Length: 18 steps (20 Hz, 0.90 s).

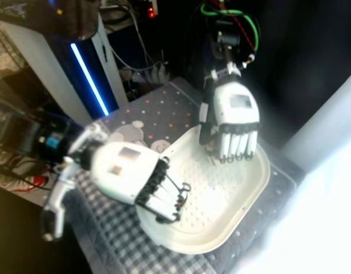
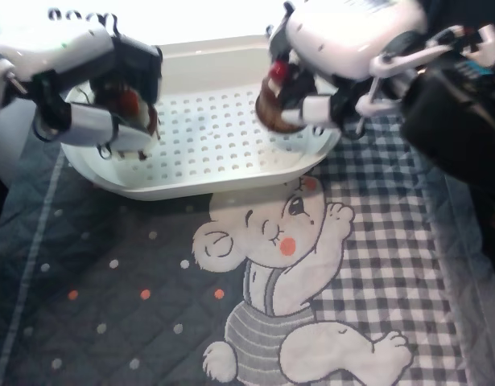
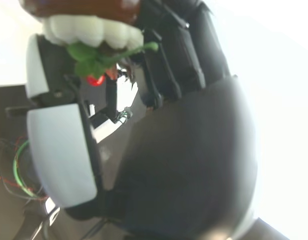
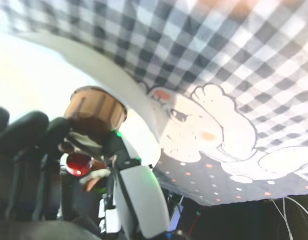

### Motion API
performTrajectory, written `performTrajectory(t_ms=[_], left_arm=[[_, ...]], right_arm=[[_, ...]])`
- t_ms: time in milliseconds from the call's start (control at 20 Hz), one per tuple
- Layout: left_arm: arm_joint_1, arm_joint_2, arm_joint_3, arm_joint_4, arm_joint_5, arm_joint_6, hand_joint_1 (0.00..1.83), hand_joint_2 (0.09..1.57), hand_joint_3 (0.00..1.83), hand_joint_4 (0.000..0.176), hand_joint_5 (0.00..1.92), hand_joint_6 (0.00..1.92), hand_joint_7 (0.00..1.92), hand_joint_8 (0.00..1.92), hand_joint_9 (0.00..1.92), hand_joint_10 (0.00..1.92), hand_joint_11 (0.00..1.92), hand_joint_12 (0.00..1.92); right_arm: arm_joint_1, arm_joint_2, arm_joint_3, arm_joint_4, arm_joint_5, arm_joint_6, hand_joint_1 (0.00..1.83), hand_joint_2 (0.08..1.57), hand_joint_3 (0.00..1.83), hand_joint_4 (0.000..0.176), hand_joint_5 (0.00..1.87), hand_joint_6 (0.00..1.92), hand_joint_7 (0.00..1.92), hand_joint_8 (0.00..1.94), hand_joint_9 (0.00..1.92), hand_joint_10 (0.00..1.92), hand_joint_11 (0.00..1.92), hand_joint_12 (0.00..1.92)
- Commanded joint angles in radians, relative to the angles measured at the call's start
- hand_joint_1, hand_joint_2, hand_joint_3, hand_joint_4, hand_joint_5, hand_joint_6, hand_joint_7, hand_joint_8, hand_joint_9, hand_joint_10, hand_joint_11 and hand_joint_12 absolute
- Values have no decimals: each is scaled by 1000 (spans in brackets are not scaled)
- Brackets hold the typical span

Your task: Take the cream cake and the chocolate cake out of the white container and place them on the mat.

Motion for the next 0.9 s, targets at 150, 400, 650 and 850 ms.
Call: performTrajectory(t_ms=[150,400,650,850], left_arm=[[-8,39,-43,57,-228,-54,1370,1211,0,0,669,1348,808,1143,793,1448,563,1586],[70,150,-177,113,-418,-106,1350,1195,0,0,686,1279,816,1162,861,1380,730,1451],[168,220,-293,139,-551,-106,1371,1147,0,0,767,1042,915,1080,990,1292,855,1345],[282,257,-365,124,-636,-116,1198,1203,2,0,730,1236,901,1238,948,894,803,1354]], right_arm=[[11,50,-64,-88,220,-5,1369,1145,1,0,844,1204,927,969,871,1315,647,1500],[-19,149,-208,-186,370,-5,1340,1193,0,0,837,893,863,1343,743,1614,697,1814],[-191,217,-329,-208,534,-5,1376,1126,0,0,907,1071,1145,794,720,1383,613,1713],[-306,244,-413,-206,618,-5,1304,1069,0,0,1031,796,1168,849,744,1279,556,1646]])
